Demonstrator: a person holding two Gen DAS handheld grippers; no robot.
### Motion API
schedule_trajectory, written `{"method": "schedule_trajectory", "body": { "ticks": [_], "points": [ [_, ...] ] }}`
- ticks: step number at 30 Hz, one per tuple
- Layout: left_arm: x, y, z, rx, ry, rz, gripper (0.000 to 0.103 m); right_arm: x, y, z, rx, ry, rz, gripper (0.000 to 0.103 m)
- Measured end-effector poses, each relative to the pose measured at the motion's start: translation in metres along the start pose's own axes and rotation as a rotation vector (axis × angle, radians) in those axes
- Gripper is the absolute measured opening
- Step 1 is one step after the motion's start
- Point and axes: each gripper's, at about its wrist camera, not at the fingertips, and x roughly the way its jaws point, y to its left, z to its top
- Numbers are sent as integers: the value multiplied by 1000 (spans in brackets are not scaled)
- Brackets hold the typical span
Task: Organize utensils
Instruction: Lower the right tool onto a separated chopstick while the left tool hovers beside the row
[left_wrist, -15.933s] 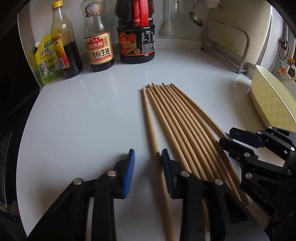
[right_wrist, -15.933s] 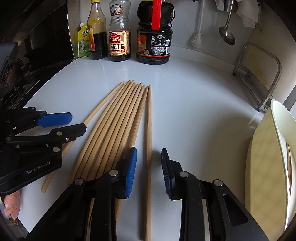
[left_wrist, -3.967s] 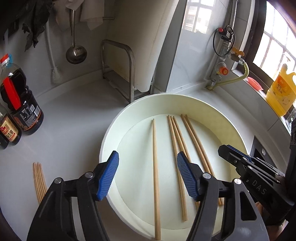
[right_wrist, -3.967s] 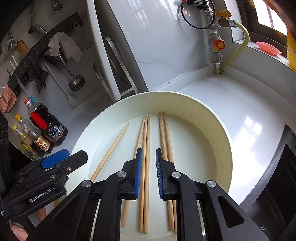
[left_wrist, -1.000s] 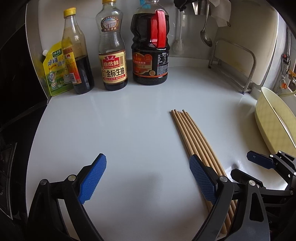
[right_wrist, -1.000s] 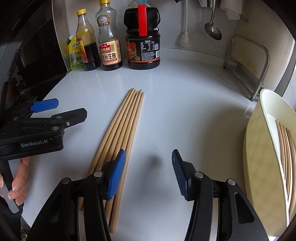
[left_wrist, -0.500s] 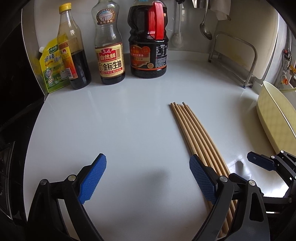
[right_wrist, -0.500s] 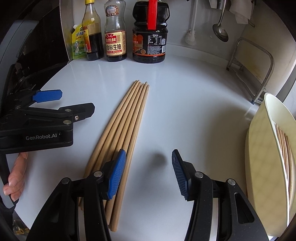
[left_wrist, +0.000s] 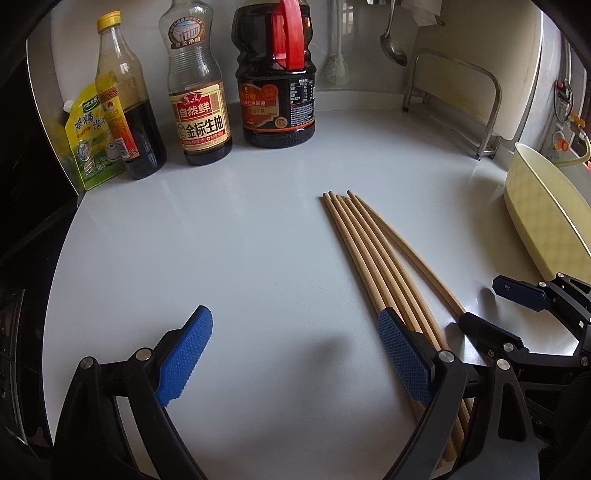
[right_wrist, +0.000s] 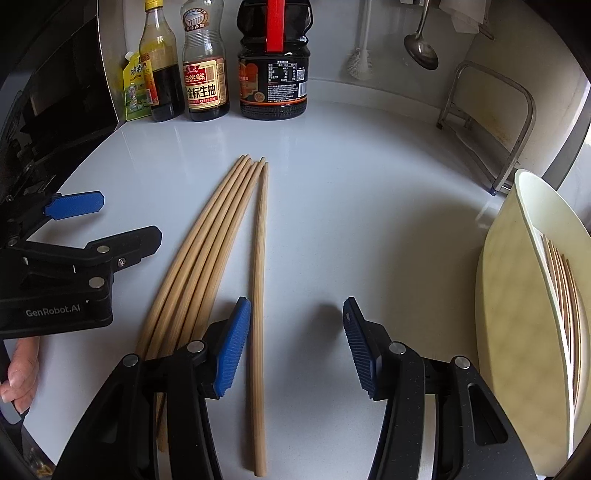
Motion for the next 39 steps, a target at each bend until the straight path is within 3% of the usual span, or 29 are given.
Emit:
{"method": "schedule_trajectory", "body": {
  "ticks": [39],
  "points": [
    [12,-11,-5,41,35,-20,95,2,-8,2,32,10,26,50]
  ]
}}
